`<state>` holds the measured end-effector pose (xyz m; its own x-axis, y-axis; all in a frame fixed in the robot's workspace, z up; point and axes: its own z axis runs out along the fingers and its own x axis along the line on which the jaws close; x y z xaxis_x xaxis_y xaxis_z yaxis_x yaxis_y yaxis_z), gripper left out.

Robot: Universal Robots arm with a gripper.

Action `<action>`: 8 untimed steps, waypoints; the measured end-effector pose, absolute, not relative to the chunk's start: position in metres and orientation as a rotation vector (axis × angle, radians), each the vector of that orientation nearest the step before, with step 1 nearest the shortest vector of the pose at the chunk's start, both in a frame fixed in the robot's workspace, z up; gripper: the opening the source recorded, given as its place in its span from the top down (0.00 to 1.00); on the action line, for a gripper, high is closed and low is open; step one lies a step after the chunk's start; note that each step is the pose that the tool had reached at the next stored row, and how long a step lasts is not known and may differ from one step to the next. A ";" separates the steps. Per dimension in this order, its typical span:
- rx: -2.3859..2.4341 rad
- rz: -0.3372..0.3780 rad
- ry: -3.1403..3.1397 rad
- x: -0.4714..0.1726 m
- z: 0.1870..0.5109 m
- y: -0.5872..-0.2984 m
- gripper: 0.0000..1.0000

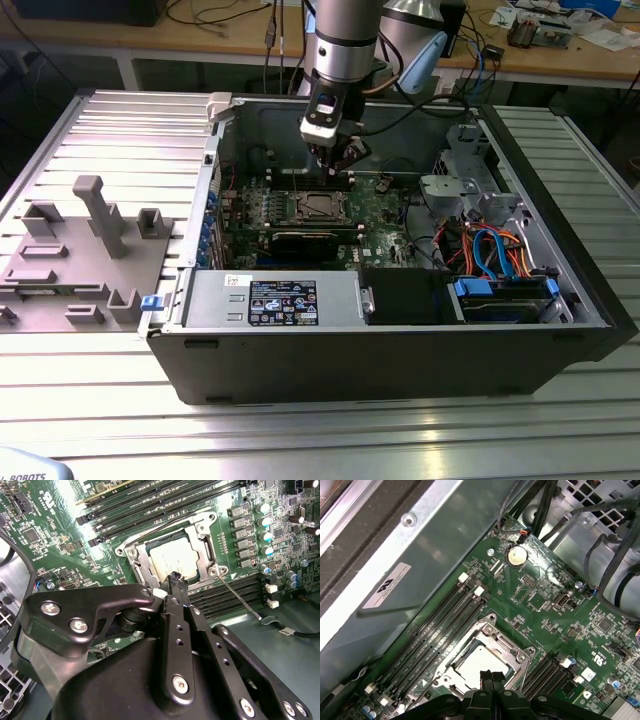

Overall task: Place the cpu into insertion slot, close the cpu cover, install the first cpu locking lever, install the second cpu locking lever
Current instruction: 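Install the first cpu locking lever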

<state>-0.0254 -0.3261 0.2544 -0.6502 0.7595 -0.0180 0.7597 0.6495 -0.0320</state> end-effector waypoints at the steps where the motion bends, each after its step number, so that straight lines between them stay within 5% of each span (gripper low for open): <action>1: 1.310 -0.057 2.852 -0.025 0.254 -0.326 0.89; 8: 1.279 -0.057 2.865 -0.025 0.254 -0.326 0.89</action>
